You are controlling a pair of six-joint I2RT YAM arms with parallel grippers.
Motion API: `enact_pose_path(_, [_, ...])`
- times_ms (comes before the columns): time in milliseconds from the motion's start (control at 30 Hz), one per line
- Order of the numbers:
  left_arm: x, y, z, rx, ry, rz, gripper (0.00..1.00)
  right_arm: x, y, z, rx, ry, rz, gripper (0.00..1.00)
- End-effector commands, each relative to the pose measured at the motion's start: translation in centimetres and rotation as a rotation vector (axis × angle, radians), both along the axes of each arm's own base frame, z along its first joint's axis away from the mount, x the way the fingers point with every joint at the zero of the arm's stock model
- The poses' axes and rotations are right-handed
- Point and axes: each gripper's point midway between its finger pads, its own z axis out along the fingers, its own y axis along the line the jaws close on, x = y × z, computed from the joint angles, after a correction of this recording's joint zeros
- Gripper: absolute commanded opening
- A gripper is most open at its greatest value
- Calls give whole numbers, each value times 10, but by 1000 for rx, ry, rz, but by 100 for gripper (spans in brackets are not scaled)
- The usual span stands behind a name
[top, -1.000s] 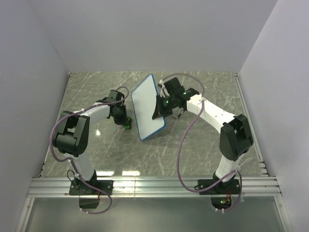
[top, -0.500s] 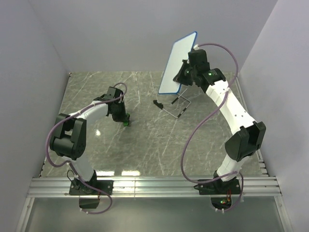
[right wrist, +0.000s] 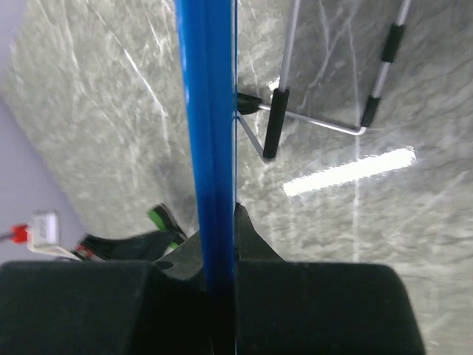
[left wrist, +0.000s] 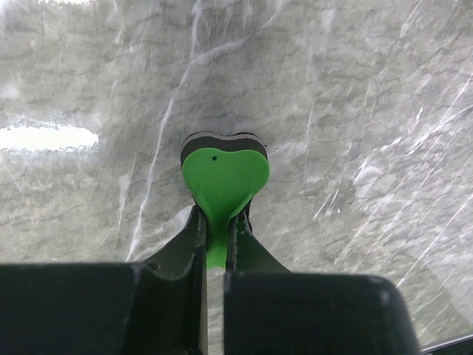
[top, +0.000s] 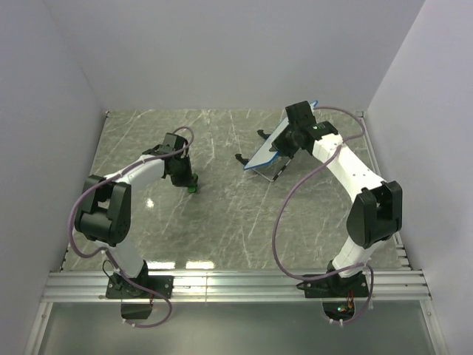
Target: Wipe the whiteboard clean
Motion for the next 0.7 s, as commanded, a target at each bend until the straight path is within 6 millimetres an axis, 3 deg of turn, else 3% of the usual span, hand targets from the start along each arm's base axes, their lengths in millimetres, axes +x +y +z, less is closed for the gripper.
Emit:
enact_pose_path(0, [-1, 7, 15, 15, -48, -5, 0, 17, -16, 21, 99, -89, -118, 0])
enact_pose_path(167, [-5, 10, 13, 24, -44, -10, 0, 34, -7, 6, 141, -94, -88, 0])
enact_pose_path(367, [-3, 14, 17, 45, -49, -16, 0, 48, 3, 22, 202, -163, -67, 0])
enact_pose_path(500, [2, 15, 22, 55, -62, -23, 0, 52, 1, 45, 191, -240, -57, 0])
enact_pose_path(667, [4, 16, 19, 55, -49, -30, 0, 53, -3, 35, 168, -198, -77, 0])
